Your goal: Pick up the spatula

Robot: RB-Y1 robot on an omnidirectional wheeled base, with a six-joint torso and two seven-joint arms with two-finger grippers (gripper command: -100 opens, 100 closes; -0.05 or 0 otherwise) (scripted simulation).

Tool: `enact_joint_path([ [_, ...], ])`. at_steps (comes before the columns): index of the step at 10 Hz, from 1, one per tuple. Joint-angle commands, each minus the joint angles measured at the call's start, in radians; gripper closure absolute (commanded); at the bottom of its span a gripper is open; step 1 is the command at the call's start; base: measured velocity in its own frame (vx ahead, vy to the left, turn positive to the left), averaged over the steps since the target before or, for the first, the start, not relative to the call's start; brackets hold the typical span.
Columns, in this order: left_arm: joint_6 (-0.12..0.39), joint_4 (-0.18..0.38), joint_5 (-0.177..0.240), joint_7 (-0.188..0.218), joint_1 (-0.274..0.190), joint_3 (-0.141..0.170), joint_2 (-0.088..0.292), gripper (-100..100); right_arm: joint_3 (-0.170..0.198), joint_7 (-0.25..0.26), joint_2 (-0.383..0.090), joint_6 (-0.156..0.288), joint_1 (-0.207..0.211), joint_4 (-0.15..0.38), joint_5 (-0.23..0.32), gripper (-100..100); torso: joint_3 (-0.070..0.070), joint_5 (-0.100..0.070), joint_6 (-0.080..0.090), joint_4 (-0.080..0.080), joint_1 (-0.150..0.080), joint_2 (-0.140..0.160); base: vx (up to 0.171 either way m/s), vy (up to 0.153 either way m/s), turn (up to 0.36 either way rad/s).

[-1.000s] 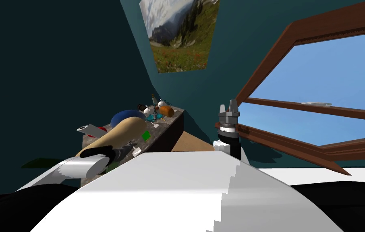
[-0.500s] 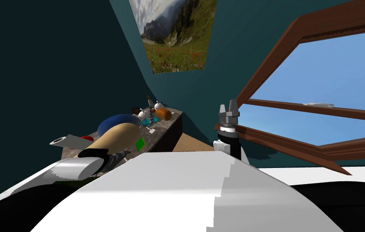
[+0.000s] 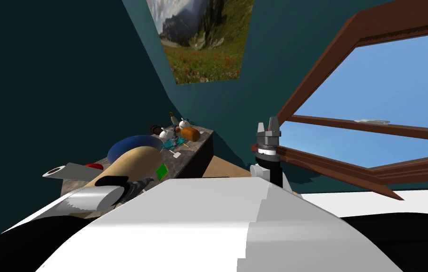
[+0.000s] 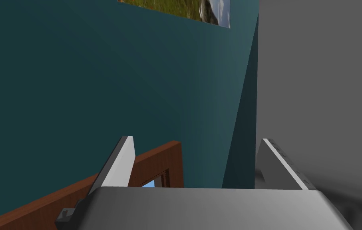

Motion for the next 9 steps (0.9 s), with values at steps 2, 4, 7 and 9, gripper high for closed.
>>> enact_joint_path([
  [2,-0.012,0.018,-0.007,-0.004,-0.005,-0.01,-0.007,-100,0.0,0.0,0.0,0.0,0.0,0.0,0.0,0,0.0,0.0,0.0,0.0,0.0,0.0,-0.008,0.007,-0.023],
  [4,-0.015,0.02,-0.008,-0.005,-0.005,-0.011,-0.008,100,0.0,0.0,0.0,0.0,0.0,0.0,0.0,0,0.0,0.001,0.0,0.0,0.001,-0.001,-0.001,0.001,0.006],
  [7,-0.015,0.02,-0.008,-0.005,-0.005,-0.011,-0.008,100,0.0,0.0,0.0,0.0,0.0,0.0,0.0,0,-0.001,0.001,0.0,0.0,0.001,-0.001,0.0,0.0,0.0],
  [9,0.006,-0.008,0.01,-0.001,0.005,0.01,0.007,100,0.0,0.0,0.0,0.0,0.0,0.0,0.0,0,-0.001,0.001,0.0,0.0,0.001,-0.001,0.005,-0.003,0.047],
])
